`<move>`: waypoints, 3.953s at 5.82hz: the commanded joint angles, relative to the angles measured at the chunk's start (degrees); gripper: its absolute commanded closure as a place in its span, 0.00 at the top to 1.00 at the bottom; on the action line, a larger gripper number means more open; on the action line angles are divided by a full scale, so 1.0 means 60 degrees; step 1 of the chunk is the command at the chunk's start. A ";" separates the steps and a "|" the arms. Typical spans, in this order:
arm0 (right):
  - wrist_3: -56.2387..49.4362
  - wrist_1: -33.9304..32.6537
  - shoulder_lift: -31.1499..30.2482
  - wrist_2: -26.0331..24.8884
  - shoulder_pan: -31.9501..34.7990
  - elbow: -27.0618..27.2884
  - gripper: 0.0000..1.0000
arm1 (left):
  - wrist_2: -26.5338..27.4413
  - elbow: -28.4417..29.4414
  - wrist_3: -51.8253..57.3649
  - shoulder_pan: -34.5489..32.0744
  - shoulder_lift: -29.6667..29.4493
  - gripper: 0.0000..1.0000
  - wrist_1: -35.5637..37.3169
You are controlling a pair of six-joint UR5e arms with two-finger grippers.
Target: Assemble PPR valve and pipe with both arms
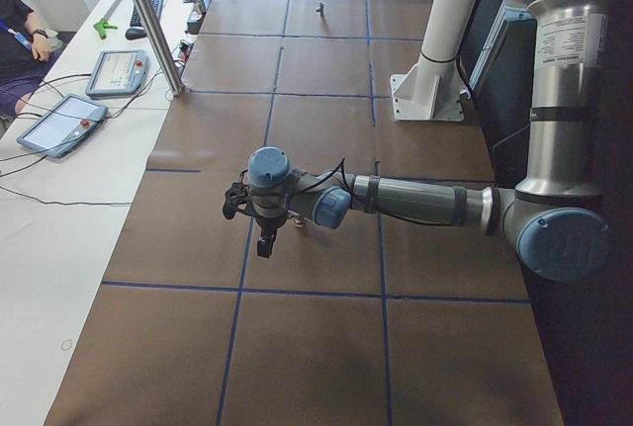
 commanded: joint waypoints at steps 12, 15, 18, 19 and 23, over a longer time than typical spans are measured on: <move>0.0015 0.0000 -0.0043 0.0015 -0.0004 -0.0001 1.00 | 0.1058 -0.0286 -0.3099 0.2406 0.0080 0.00 -0.1468; 0.0015 0.0000 -0.0043 0.0044 -0.0004 -0.0001 1.00 | 0.1130 -0.1379 -0.3229 0.2391 -0.1509 0.00 0.1329; 0.0015 -0.0014 -0.0043 0.0074 -0.0004 -0.0060 1.00 | 0.2611 -0.1068 -0.5283 0.4795 -0.5563 0.00 0.3952; 0.0015 -0.0014 -0.0043 0.0045 -0.0004 -0.0103 1.00 | 0.3117 -0.0179 -0.5861 0.5577 -0.6953 0.00 0.3953; 0.0030 -0.0014 -0.0043 0.0103 -0.0004 -0.0089 1.00 | 0.4163 0.3080 -0.7230 0.6843 -0.9926 0.00 0.3763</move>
